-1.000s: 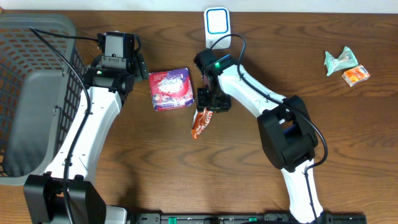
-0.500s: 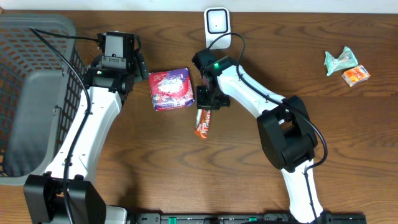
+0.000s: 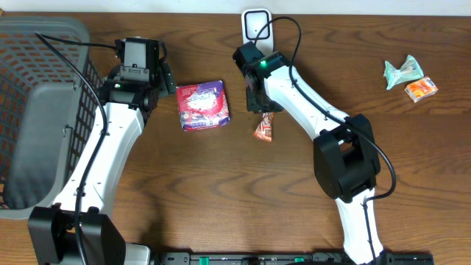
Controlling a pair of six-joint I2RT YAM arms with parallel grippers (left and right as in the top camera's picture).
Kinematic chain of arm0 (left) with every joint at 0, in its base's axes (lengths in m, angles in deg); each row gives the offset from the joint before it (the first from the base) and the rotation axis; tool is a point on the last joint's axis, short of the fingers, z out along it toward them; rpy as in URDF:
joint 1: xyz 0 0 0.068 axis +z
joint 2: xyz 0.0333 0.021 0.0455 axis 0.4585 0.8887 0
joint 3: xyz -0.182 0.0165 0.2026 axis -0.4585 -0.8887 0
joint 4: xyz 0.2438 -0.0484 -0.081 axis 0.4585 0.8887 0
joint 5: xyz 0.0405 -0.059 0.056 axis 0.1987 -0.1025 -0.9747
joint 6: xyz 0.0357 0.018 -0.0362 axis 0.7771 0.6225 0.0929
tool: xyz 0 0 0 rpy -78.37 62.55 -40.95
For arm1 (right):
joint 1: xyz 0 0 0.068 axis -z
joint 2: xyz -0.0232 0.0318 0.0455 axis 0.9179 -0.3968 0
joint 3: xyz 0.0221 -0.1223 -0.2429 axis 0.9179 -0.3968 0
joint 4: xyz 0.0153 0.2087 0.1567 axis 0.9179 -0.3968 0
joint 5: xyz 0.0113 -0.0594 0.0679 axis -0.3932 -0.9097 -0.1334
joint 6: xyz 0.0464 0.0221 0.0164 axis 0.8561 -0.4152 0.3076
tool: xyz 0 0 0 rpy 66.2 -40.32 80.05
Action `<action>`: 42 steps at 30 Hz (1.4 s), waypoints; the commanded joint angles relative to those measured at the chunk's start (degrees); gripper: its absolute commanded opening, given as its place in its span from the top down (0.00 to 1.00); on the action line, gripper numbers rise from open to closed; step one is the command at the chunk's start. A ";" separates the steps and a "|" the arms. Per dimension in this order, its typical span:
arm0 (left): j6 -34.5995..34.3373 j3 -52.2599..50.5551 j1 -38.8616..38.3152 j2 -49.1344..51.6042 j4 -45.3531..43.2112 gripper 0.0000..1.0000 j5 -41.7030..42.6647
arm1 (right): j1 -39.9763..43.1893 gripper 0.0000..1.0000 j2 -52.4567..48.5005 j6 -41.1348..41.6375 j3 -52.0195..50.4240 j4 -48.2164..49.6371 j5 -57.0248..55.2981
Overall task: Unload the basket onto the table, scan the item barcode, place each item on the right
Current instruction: 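Grasp the red snack bar with the right gripper, then raise the red snack bar up to the scanner face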
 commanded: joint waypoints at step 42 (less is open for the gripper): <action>0.74 0.33 0.13 0.11 0.00 0.01 -0.76 | 0.24 0.21 1.64 8.09 -13.00 12.11 -0.98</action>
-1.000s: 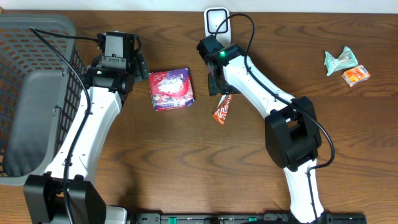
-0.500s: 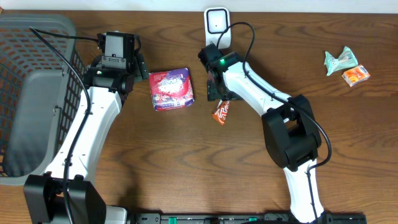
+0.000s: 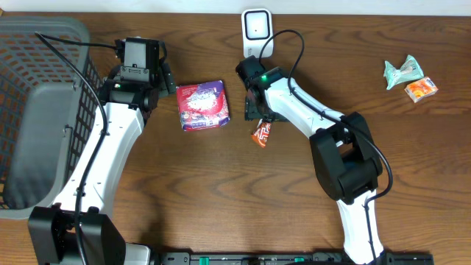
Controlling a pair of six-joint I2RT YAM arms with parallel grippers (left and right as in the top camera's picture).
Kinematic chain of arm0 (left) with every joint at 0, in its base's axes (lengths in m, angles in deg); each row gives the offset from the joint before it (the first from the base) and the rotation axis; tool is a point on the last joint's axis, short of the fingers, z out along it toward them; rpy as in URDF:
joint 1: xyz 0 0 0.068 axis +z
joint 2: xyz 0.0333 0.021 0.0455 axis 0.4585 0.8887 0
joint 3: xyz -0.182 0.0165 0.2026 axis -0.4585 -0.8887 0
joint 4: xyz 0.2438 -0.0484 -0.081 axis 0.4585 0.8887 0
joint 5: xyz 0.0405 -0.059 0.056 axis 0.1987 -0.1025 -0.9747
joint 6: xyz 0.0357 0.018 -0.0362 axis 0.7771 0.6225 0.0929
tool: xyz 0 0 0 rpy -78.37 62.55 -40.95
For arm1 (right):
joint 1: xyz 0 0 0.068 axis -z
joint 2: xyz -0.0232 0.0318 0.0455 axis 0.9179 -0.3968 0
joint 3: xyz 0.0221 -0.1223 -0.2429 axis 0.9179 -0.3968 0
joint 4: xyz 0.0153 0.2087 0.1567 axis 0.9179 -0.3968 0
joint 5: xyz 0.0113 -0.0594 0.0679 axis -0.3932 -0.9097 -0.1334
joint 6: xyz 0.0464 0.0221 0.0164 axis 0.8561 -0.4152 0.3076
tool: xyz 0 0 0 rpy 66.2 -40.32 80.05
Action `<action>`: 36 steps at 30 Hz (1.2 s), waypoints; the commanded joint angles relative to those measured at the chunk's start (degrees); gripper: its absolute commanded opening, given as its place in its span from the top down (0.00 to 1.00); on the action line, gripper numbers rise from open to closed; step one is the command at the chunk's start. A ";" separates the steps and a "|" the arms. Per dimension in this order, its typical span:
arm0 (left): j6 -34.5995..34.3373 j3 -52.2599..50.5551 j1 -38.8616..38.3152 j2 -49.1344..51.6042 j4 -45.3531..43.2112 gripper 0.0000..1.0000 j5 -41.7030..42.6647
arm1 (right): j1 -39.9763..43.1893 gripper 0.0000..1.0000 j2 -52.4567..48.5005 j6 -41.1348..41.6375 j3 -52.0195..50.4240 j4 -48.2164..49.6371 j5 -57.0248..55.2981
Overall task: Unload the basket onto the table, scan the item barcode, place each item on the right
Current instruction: 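Raise the red snack bar up to the scanner face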
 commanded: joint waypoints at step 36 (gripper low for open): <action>0.74 0.33 0.13 0.11 0.00 0.01 -0.74 | 1.42 0.99 1.57 -7.82 1.44 3.54 2.69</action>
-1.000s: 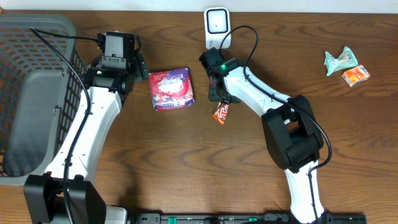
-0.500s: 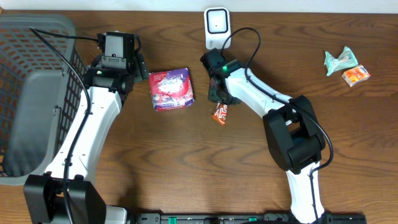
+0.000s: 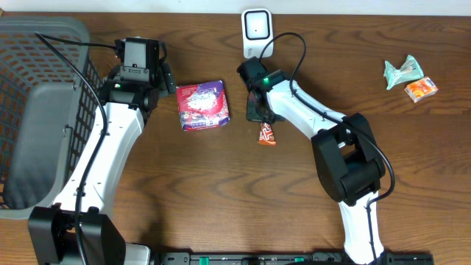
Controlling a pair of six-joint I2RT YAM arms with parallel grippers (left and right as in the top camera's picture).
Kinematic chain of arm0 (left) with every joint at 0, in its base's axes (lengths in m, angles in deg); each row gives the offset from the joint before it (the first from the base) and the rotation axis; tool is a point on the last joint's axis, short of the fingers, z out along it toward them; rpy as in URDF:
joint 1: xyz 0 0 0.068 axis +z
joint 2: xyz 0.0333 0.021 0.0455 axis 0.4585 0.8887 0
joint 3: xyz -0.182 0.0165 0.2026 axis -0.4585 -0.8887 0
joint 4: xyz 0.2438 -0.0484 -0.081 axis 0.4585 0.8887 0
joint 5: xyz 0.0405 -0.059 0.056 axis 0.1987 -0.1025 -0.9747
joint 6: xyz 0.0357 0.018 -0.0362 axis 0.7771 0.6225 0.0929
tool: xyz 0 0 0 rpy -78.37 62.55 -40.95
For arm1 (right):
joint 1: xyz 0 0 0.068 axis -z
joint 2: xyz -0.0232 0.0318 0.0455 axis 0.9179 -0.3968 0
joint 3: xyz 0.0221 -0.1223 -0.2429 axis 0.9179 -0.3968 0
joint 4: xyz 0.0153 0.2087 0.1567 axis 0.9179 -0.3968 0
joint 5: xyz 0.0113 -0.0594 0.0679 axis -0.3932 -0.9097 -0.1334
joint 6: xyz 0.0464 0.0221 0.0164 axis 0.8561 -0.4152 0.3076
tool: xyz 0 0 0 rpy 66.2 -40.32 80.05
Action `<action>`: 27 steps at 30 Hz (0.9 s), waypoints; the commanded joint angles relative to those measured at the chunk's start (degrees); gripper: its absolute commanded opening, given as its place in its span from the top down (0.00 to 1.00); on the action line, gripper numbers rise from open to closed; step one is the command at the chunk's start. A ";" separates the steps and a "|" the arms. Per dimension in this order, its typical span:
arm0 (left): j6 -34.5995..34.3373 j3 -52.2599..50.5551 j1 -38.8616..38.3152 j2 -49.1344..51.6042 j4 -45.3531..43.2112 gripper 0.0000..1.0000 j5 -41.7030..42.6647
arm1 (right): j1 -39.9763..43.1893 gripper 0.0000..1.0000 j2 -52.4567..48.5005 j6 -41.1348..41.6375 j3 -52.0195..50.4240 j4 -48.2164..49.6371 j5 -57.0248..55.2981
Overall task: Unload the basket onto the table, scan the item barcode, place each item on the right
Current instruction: 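Raise the red snack bar up to the scanner face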
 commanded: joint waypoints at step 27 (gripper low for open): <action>0.74 0.33 0.13 0.11 0.00 0.01 -0.76 | 7.96 0.99 -1.57 -30.10 7.82 55.98 -2.36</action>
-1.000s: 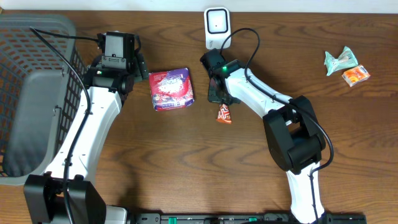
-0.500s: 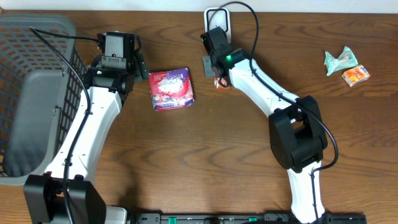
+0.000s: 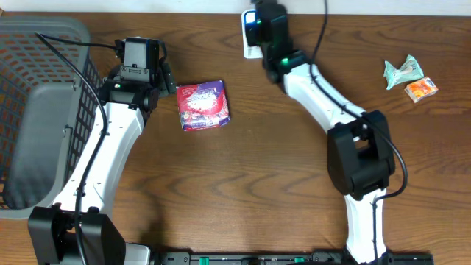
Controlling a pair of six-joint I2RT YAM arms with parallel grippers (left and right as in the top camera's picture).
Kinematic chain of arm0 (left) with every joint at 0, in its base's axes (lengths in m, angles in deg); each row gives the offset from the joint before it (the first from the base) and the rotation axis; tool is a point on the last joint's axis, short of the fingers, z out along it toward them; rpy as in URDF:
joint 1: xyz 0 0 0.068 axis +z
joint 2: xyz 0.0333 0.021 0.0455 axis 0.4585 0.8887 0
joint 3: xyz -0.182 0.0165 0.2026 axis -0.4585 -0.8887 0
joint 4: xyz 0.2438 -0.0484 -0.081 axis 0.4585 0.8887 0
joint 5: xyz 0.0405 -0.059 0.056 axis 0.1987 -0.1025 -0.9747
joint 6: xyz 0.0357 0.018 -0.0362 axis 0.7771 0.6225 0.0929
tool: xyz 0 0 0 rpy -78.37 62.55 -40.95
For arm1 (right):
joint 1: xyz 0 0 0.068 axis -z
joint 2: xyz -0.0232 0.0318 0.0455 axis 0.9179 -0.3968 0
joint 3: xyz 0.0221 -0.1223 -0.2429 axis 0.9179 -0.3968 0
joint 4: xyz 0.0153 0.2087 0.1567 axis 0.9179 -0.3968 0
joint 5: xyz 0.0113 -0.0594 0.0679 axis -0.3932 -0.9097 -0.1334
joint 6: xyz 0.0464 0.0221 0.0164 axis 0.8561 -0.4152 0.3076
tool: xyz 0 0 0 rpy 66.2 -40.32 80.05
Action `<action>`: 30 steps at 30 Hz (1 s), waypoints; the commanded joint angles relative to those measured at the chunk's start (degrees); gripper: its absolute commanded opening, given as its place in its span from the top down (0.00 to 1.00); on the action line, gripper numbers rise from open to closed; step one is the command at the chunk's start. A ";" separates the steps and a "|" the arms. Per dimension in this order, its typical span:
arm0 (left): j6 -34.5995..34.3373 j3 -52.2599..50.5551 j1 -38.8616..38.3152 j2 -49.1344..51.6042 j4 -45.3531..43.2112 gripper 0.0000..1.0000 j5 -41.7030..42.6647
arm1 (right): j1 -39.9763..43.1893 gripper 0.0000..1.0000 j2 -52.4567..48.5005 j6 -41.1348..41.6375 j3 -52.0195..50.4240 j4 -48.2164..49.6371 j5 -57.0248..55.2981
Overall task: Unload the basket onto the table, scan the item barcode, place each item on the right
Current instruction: 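Raise the red snack bar up to the scanner face, then carry the snack bar right and drop it beside the wipes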
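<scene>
The white barcode scanner [image 3: 248, 44] stands at the table's far edge, mostly covered by my right gripper [image 3: 266, 26], which is raised right over it. The gripper's fingers are hidden under its black wrist body. The orange snack packet does not show on the table or anywhere else; it must be under the wrist. A purple snack pack [image 3: 203, 106] lies flat left of centre. My left gripper [image 3: 141, 73] rests just left of that pack, open and holding nothing.
A grey mesh basket [image 3: 29, 44] fills the left edge of the table. At the far right lie a pale green wrapper [image 3: 403, 71] and a small orange packet [image 3: 421, 89]. The right arm's cable loops past the scanner.
My right gripper was low beside the orange packet near the table's middle. It is now raised at the scanner, and the packet is gone from the table. The left arm is unchanged.
My right gripper stood over the orange packet below the scanner, and across the earlier moments the packet shifted and turned slightly under it. Now the gripper is up at the scanner and the packet's spot is bare. The left arm and purple pack stayed put.
</scene>
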 commanded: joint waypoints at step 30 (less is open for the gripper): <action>0.74 0.31 0.13 0.11 -0.02 0.01 -0.74 | 16.39 0.99 0.57 2.86 0.90 -16.48 -13.22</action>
